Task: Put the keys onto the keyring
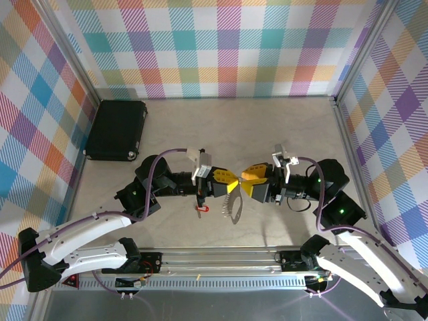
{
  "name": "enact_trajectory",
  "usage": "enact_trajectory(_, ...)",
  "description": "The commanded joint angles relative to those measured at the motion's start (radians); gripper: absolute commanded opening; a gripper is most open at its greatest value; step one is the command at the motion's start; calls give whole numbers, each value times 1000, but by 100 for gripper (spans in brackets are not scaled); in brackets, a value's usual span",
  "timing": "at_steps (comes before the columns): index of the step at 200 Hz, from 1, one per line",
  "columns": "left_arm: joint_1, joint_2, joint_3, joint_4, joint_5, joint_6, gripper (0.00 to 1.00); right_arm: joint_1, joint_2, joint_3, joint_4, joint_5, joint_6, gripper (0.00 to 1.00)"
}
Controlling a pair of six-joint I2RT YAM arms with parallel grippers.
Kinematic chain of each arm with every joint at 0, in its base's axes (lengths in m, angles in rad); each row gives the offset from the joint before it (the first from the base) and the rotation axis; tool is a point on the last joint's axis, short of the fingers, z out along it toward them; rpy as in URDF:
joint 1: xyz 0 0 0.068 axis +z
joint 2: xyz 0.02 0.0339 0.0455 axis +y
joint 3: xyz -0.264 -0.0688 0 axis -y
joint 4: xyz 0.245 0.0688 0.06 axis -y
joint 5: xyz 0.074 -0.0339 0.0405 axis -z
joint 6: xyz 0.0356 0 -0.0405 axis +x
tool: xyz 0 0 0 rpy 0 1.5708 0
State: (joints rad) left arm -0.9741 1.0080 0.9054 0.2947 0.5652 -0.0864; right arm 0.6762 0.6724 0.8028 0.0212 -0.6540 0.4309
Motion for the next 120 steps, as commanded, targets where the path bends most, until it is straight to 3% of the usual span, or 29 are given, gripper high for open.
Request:
enact_trajectory(1, -11, -7, -8, 70, 22, -10, 0, 10, -9, 29, 41, 14, -8, 44)
enact_trajectory(82, -11, -7, -10, 78, 3, -15, 0, 22, -2, 31, 60, -24, -3, 31)
enact_trajectory(120, -11, -13, -14, 65, -21, -7, 0, 23, -30, 32, 52, -12, -3, 41)
